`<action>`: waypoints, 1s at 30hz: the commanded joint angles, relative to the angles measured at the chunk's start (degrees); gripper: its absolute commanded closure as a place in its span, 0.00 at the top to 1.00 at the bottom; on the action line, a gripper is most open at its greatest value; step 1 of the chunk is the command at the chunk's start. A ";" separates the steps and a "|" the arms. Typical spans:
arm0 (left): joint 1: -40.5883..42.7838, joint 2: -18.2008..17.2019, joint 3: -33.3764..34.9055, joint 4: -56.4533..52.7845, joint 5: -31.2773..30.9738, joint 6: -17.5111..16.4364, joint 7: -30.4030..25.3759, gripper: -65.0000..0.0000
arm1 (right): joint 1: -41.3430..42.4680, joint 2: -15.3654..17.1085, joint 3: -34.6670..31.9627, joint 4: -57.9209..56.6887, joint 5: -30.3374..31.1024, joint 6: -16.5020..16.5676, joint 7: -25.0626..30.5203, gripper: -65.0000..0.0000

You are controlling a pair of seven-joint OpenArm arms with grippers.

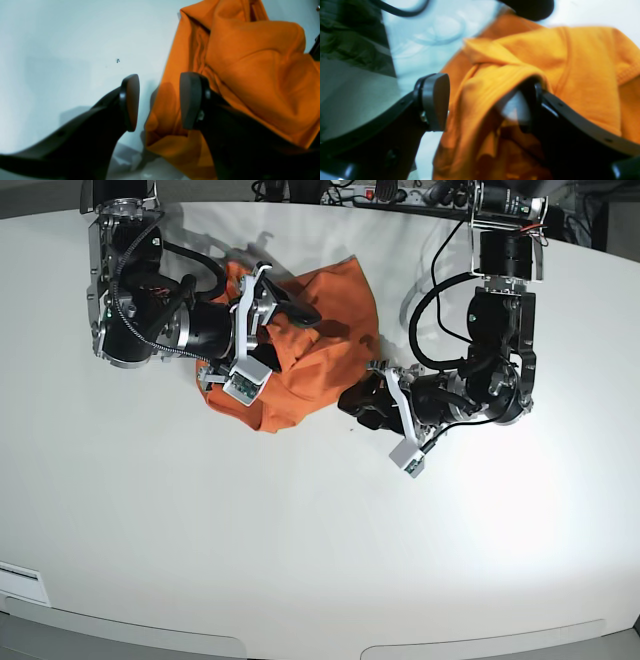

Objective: Fold the T-shirt properly
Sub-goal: 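Push the bunched shirt toward the left gripper with the right gripper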

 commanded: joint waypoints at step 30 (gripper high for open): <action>-1.42 -6.84 -0.11 1.01 1.88 -0.42 -3.06 0.43 | 0.87 4.50 13.53 0.98 7.02 0.30 -0.33 0.00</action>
